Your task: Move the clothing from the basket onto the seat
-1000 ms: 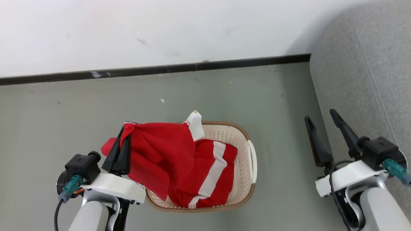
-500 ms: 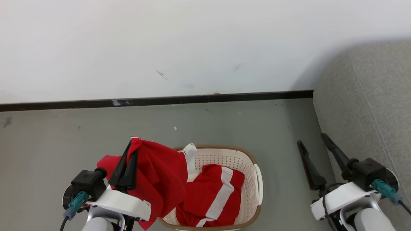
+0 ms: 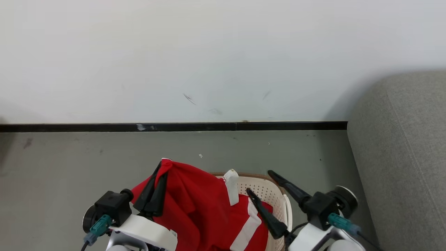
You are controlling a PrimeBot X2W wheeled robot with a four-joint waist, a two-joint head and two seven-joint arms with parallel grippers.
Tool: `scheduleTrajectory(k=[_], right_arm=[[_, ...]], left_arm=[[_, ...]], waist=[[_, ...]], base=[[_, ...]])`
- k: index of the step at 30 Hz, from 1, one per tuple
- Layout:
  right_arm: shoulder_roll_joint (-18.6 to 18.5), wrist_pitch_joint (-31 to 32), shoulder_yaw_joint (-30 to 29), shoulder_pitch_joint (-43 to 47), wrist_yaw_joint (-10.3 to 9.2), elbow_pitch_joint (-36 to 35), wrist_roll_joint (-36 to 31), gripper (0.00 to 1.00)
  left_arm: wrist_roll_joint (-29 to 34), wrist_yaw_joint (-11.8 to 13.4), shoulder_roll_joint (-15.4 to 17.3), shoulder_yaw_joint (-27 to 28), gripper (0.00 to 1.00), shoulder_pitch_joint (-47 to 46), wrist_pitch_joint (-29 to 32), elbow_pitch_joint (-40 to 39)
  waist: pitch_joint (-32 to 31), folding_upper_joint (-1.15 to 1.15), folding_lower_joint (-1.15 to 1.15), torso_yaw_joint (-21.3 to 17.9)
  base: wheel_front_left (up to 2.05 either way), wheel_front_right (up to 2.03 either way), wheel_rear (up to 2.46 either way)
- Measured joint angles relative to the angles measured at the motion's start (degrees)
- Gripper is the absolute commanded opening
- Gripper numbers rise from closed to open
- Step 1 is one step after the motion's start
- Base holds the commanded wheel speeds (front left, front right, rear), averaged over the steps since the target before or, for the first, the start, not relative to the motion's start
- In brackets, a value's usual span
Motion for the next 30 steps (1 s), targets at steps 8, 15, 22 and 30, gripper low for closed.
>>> scheduleTrajectory(k=[8, 15, 22, 30], right_arm=[[0.19, 0.0, 11.03, -4.92, 0.02, 1.64, 0.08, 1.0], [0.82, 0.0, 14.83, -7.0, 0.02, 3.57, 1.22, 1.0], [1.23, 0.0, 14.84, -8.12, 0.02, 4.58, 2.56, 1.0], [1.35, 0.0, 14.75, -8.73, 0.02, 5.67, 3.21, 0.81]], left_arm=[[0.42, -0.77, 0.07, -3.04, 0.0, 0.23, 1.86, -3.27], [0.43, -1.23, 0.12, -5.82, 0.0, 0.23, 3.5, -6.08], [0.42, -1.58, 0.15, -8.37, 0.0, 0.23, 4.91, -8.83], [-2.16, -2.5, 0.19, -11.65, 0.0, 0.44, 7.81, -12.47]], waist=[[-0.95, 0.0, 0.0, 1.75], [-1.23, 0.0, 0.0, 3.12], [-1.4, 0.0, 0.0, 4.01], [-1.41, 0.0, 0.0, 4.57]], base=[[0.0, 0.0, 0.0], [0.0, 0.0, 0.0], [0.0, 0.0, 0.0], [0.0, 0.0, 0.0]])
